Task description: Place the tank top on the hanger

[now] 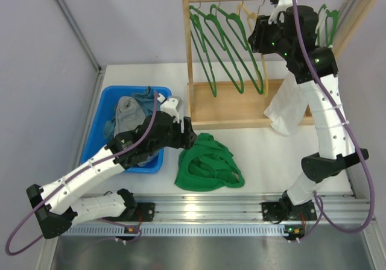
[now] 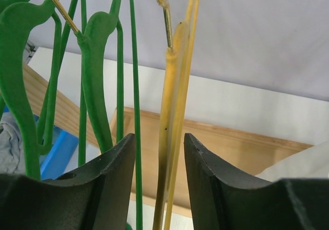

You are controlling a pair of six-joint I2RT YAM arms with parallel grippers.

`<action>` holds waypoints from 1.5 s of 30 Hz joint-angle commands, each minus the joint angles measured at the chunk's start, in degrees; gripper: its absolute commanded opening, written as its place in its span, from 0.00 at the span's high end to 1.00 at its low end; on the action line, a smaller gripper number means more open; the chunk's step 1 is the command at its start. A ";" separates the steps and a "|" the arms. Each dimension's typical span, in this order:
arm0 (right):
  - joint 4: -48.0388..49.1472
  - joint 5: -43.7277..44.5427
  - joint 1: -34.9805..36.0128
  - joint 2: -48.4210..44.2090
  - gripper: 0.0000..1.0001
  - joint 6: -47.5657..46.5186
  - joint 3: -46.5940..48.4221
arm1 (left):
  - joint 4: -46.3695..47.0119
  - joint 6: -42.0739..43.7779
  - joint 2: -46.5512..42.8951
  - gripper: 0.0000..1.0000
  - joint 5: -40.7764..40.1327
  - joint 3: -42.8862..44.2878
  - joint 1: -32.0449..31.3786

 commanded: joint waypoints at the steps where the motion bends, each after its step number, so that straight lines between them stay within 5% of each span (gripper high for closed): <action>1: -0.13 0.81 -0.87 -0.08 0.58 -1.67 0.89 | 0.22 -0.05 -1.21 0.28 -0.76 1.94 0.18; 6: 0.39 2.74 -0.78 -0.43 0.69 -2.37 0.54 | 0.22 -0.14 -0.95 0.28 -0.93 1.94 0.18; 13: 2.15 5.29 -0.78 -0.87 0.99 -3.95 0.45 | 0.22 -0.14 -1.12 0.28 -1.11 2.03 0.18; 31: 7.51 8.28 -0.78 -5.00 1.00 -4.48 0.36 | -0.04 0.13 -1.39 0.28 -1.72 1.77 0.18; 45: 8.66 10.48 -0.78 -16.42 1.00 -1.42 -11.14 | 1.63 0.13 -0.42 0.28 -1.02 0.54 0.18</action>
